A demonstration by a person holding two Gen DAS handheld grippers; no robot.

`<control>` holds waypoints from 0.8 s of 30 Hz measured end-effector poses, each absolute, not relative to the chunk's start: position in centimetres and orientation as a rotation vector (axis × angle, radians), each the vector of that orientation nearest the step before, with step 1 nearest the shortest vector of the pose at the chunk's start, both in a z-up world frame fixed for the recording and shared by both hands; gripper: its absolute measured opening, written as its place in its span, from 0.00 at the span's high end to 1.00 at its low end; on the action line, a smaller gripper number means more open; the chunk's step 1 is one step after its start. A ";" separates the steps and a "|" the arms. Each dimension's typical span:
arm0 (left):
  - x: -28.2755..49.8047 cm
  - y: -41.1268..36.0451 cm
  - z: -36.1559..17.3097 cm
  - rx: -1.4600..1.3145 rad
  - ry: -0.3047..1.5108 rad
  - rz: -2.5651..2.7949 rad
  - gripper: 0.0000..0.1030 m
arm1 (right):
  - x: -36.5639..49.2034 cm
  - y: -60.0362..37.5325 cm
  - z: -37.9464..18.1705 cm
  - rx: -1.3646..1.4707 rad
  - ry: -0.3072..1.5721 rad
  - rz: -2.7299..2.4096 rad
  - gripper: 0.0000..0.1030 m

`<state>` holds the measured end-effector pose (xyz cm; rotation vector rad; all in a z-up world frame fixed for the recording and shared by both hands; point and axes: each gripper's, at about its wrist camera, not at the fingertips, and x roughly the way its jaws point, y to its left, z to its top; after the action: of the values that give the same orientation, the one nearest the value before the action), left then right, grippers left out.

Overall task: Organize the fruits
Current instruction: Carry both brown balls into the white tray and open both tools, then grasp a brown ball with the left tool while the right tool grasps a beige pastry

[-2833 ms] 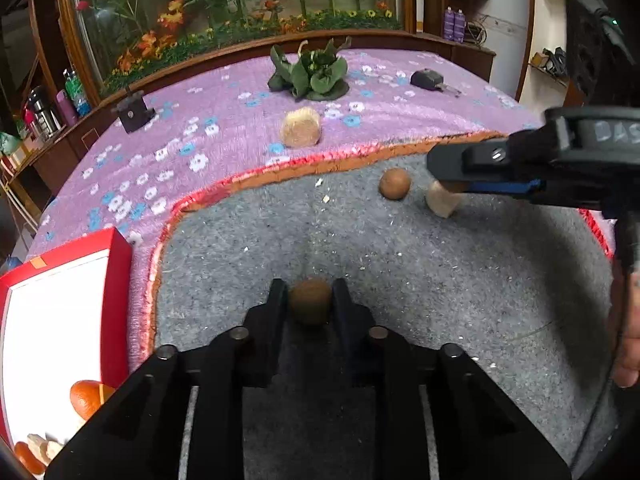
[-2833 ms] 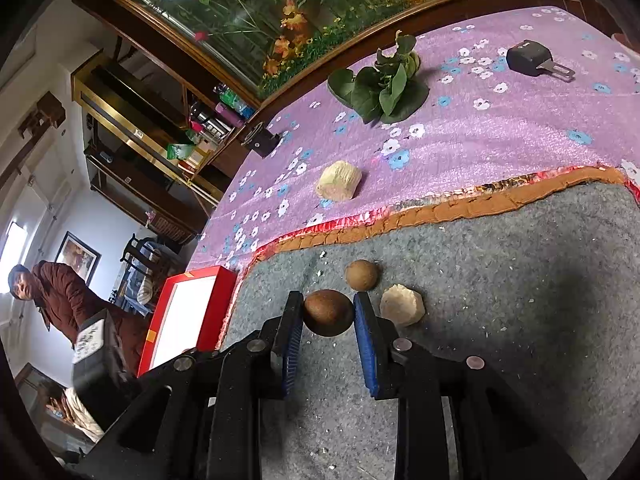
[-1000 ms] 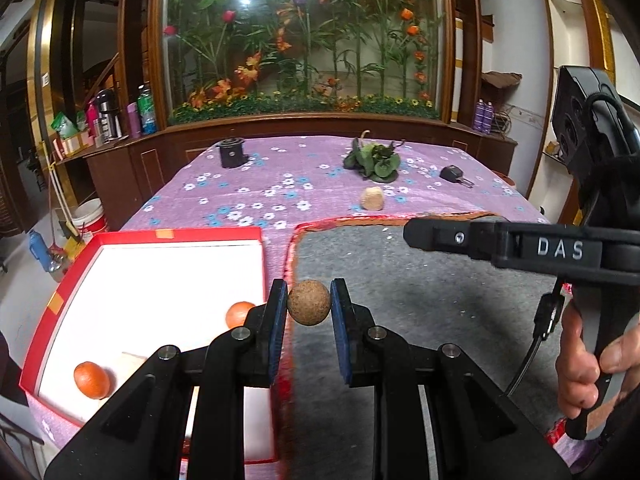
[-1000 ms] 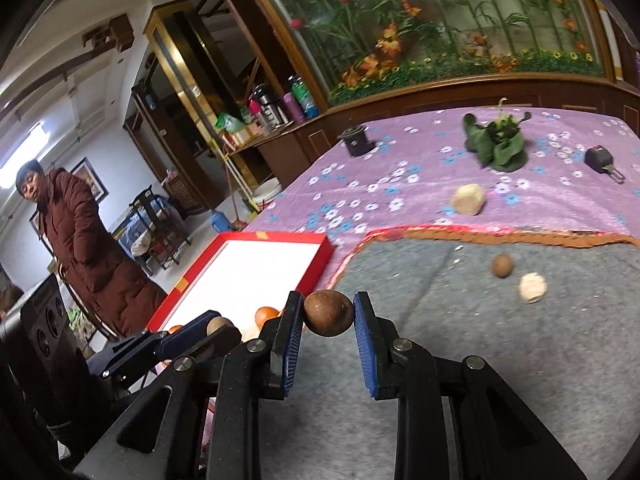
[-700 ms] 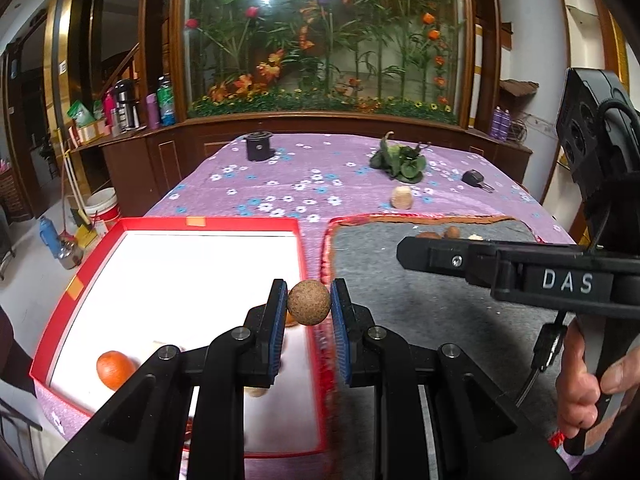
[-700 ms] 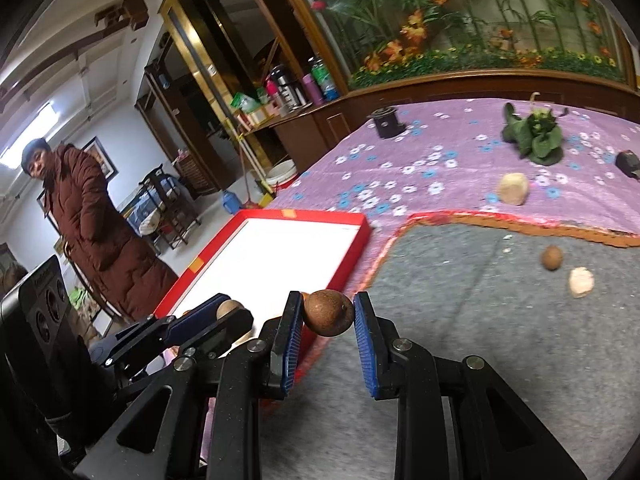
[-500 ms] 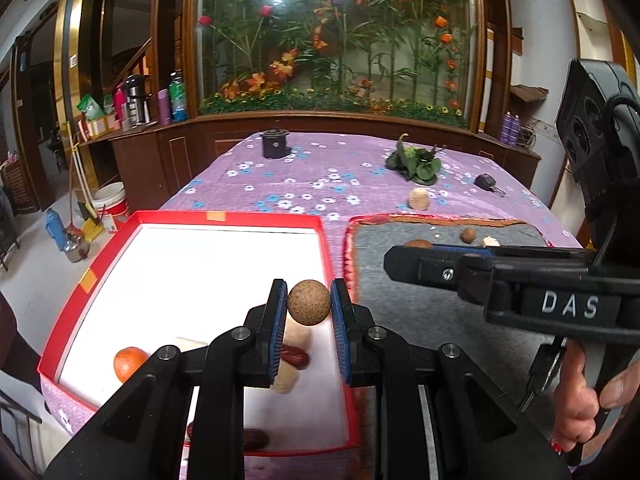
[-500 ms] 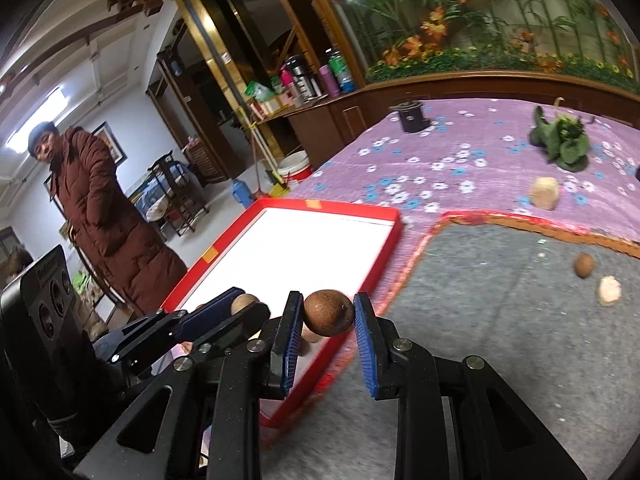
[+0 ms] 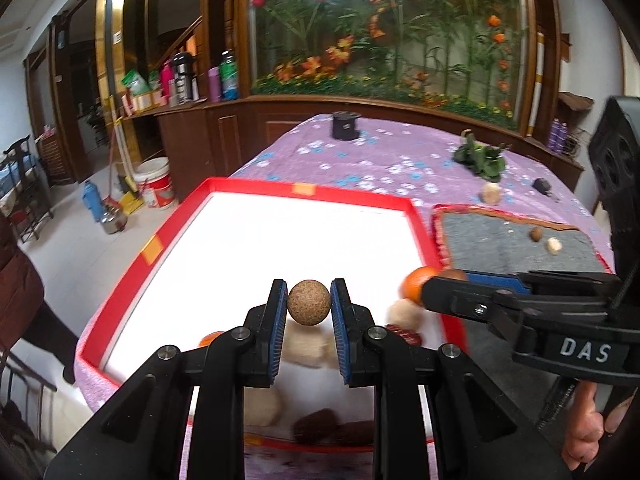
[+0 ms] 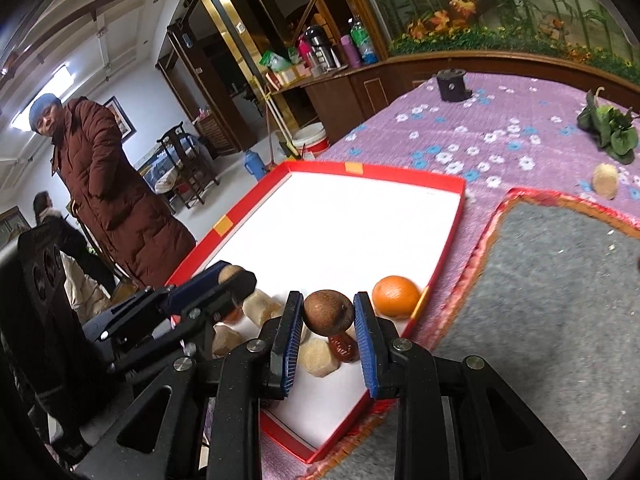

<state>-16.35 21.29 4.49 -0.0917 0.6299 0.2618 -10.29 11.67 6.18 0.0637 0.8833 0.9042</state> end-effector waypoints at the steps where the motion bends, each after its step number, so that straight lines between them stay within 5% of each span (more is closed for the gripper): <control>1: -16.4 21.6 4.3 -0.095 0.637 0.273 0.81 | -10.3 11.9 6.0 0.060 0.887 0.903 0.74; 5: -16.3 22.4 3.8 -0.096 0.659 0.307 0.78 | -10.6 12.7 5.6 0.045 0.899 0.908 0.65; 7: -16.4 22.6 3.8 -0.095 0.664 0.322 0.48 | -10.6 12.6 5.8 0.055 0.892 0.913 0.53; 9: -16.7 22.6 4.0 -0.092 0.646 0.344 0.37 | -10.6 12.0 6.3 0.075 0.867 0.915 0.52; 24: -15.0 16.7 4.8 -0.007 0.674 0.214 0.35 | -6.3 2.0 6.0 0.232 0.873 0.736 0.48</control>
<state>-15.03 16.71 4.80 -0.0065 0.6740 0.2144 -6.33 1.96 6.00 0.2319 0.8734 0.7357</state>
